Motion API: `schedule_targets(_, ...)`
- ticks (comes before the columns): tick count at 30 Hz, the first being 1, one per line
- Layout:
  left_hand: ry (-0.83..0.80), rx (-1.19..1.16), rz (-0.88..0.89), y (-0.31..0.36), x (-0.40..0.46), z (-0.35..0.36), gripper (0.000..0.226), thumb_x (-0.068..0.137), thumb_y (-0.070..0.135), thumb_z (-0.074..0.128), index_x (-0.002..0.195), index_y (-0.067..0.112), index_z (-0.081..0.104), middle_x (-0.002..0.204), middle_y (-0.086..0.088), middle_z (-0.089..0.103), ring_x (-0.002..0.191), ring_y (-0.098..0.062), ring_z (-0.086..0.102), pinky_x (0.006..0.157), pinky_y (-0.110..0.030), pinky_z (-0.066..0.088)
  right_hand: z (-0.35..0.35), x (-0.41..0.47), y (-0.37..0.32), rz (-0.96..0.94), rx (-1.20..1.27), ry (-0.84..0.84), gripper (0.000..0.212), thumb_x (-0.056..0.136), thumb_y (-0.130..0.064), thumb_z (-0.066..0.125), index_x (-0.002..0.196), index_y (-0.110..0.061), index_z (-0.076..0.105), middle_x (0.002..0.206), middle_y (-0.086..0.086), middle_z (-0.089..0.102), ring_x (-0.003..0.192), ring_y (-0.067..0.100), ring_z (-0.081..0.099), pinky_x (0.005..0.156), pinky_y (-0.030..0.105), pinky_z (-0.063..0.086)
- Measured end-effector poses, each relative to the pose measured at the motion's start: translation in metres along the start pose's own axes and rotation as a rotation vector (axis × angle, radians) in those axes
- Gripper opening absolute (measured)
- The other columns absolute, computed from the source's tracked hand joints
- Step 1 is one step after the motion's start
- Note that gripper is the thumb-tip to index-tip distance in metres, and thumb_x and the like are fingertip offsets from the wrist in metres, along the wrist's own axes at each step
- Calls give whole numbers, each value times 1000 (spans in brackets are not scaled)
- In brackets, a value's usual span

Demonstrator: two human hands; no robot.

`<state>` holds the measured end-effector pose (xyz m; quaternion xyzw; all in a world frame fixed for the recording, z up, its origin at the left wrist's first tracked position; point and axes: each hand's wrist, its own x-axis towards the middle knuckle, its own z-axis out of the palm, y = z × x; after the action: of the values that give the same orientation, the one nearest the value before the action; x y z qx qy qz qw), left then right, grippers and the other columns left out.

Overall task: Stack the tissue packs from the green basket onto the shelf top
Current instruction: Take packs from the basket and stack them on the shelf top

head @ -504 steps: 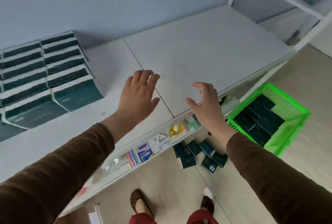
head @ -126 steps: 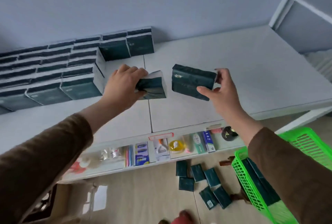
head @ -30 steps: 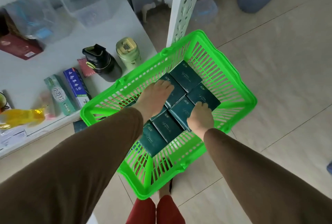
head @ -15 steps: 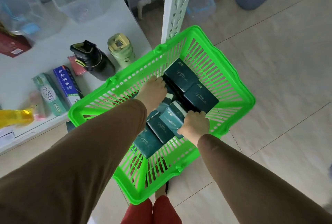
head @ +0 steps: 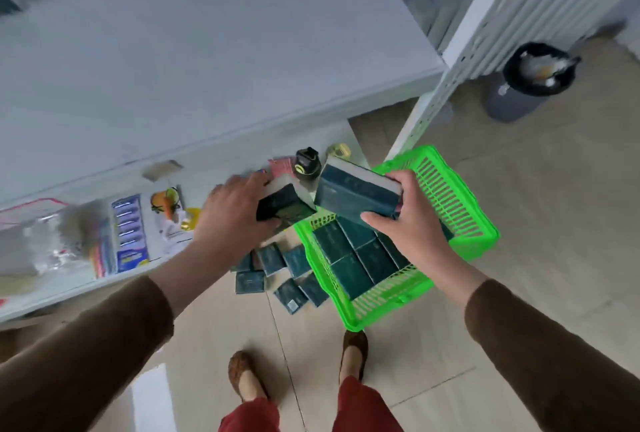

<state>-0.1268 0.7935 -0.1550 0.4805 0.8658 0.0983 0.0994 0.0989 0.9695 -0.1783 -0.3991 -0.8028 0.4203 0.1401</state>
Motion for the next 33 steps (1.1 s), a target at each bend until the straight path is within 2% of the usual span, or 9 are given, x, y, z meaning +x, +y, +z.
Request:
schedule_targets(3,107,-42,-68,-58,-44,-75,53,68,36,82,112,21,57,84,2,55,88,-29,54,65,-34,33,23,-4,-89,-125,143,34,67,71,-27,86,121,-36,43,115,-10,59,103,11,58,83,28,50)
schedule_targets(6,202,-60,-47,-122,-71,-142,46,69,33,80,108,23,58,88,5,58,86,-25,52,66,-36,40,63,-3,-171,-197,309,46,67,72,-25,85,125,-37,46,117,-16,59,105,4,59,81,13,49)
schedule_targets(10,334,13,-12,-214,-69,-212,52,69,28,83,115,20,60,102,-3,56,95,-25,48,74,-37,41,125,21,-260,-182,468,27,54,75,-22,84,117,-28,51,114,-3,63,99,9,65,73,20,57)
schedule_targets(12,357,62,-33,-255,-57,-237,53,70,26,85,117,17,61,105,-9,57,99,-30,48,79,-41,42,155,40,-296,-205,485,8,51,77,-19,84,116,-19,52,113,1,64,91,-2,65,69,15,54)
schedule_targets(17,366,151,-60,-340,-21,-267,56,74,26,83,121,12,57,111,-13,58,105,-35,48,92,-46,42,217,90,-359,-273,426,-52,48,76,-18,83,113,-21,52,105,-13,63,97,3,61,74,18,53)
schedule_targets(24,378,216,-112,-429,43,-278,54,73,33,83,115,17,52,108,-8,63,107,-33,49,90,-45,40,278,176,-399,-294,365,-94,49,77,-13,82,113,-23,50,101,-15,61,84,-9,56,72,9,46)
schedule_targets(26,368,251,-115,-447,62,-279,54,73,36,83,114,19,52,109,-5,63,106,-31,48,90,-45,40,294,204,-408,-305,334,-119,49,78,-13,81,117,-18,50,105,-13,61,90,-3,56,77,13,47)
schedule_targets(30,303,326,-140,-472,88,-277,58,74,38,83,119,19,52,113,-5,62,110,-31,48,95,-45,38,326,249,-427,-342,221,-202,51,81,-19,80,120,-15,47,115,-3,62,105,18,58,91,38,52)
schedule_targets(33,254,359,-161,-491,100,-277,60,74,38,83,121,18,51,114,-6,62,114,-32,47,97,-45,37,353,274,-441,-345,170,-244,53,83,-23,79,121,-15,44,119,0,60,108,18,59,94,43,53)
